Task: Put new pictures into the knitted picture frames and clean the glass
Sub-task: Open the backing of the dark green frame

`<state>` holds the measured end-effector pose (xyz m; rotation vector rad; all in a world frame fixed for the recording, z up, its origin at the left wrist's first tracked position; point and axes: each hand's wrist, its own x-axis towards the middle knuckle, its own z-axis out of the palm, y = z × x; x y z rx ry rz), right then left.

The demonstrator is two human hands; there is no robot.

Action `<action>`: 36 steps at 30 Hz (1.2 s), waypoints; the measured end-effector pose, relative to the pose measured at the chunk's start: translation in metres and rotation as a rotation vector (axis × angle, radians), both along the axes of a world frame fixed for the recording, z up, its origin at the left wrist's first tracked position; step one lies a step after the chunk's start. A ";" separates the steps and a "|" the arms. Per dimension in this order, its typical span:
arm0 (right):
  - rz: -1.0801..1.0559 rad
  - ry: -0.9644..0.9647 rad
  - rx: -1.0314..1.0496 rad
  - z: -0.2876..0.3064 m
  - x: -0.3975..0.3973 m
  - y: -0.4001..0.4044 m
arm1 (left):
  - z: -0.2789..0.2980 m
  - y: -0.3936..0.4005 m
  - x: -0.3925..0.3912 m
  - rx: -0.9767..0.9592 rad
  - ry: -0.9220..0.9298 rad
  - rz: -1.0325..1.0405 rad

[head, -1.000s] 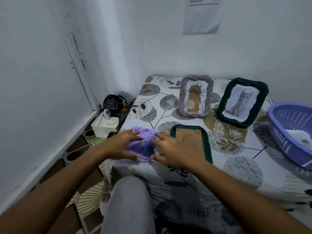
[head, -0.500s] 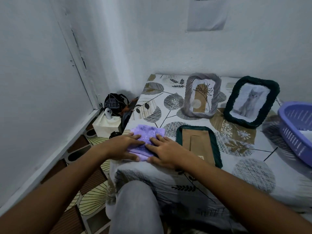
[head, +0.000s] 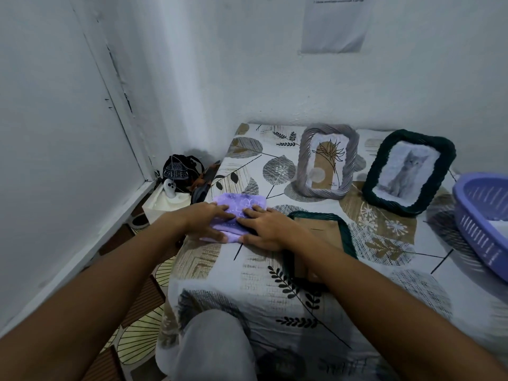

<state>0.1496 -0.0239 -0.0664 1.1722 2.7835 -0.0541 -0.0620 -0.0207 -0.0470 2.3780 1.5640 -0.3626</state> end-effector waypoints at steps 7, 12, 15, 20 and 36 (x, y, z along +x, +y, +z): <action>-0.014 0.042 -0.013 0.002 0.004 0.002 | 0.004 0.003 0.003 0.048 0.071 -0.013; -0.113 0.223 -0.115 0.017 0.028 -0.014 | 0.015 -0.029 0.025 0.260 -0.081 -0.091; -0.270 0.435 -0.144 0.024 0.062 -0.031 | 0.014 -0.054 0.053 0.290 -0.333 -0.101; -0.606 0.726 -0.070 0.024 0.115 -0.065 | -0.009 -0.075 0.099 0.175 -0.652 -0.052; -0.890 1.277 -0.381 0.019 0.148 -0.105 | -0.035 -0.090 0.137 0.168 -0.692 0.067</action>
